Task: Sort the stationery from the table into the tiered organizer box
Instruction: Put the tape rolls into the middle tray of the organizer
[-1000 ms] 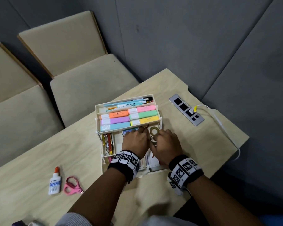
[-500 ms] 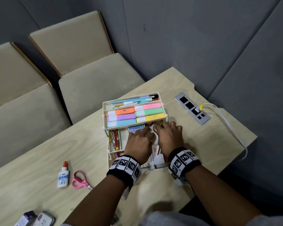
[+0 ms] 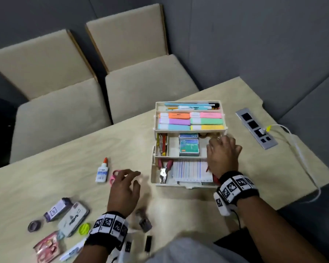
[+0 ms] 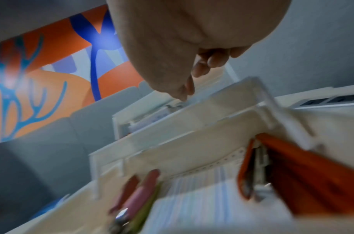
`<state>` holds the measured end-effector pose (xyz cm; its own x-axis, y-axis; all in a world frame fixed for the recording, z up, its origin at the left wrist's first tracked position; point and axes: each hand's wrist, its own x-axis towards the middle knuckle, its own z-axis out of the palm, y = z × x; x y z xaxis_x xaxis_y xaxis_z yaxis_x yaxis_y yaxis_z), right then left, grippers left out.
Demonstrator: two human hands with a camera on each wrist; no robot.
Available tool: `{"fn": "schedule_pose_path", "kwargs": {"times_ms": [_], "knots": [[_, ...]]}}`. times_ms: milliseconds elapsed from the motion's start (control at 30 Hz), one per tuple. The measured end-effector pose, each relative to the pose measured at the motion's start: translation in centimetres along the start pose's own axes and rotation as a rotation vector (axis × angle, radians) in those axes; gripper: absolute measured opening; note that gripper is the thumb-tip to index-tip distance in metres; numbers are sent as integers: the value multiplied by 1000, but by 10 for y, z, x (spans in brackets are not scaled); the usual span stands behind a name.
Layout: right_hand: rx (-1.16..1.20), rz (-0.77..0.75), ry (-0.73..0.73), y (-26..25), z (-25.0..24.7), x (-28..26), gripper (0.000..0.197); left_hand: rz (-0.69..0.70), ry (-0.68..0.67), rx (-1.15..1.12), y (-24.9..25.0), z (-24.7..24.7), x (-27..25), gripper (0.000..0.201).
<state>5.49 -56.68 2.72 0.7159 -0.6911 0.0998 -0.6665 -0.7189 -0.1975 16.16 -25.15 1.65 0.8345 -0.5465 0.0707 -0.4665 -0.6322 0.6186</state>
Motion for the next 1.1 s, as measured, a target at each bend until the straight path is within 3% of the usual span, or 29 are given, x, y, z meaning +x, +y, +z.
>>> {"fn": "schedule_pose_path", "kwargs": {"times_ms": [100,167,267,333,400,500,633,767,933,1100], "knots": [[198,-210,115,-28,-4,-37,17,-288,-48,63,-59,-26,-56,35],[344,-408,34,-59,1,-68,18,-496,-106,110,-96,-46,-101,34],[403,-583,-382,-102,13,-108,23,-637,-176,167,-128,-63,-168,22],[276,-654,-729,-134,23,-130,23,-671,-126,167,-140,-71,-199,23],[131,-744,-907,-162,33,-151,24,-708,-74,141,-146,-74,-217,19],[22,-827,-981,-199,48,-177,31,-653,-46,82,-155,-75,-228,26],[50,-892,-880,-240,63,-201,37,-566,-77,72,-170,-81,-232,32],[52,-896,-842,-272,86,-210,47,-470,-247,74,-173,-90,-228,34],[-75,-876,-787,-285,102,-217,11,-259,-496,98,-170,-85,-225,42],[118,-741,-725,-272,94,-211,17,-120,-231,261,-188,-83,-197,25]]}}
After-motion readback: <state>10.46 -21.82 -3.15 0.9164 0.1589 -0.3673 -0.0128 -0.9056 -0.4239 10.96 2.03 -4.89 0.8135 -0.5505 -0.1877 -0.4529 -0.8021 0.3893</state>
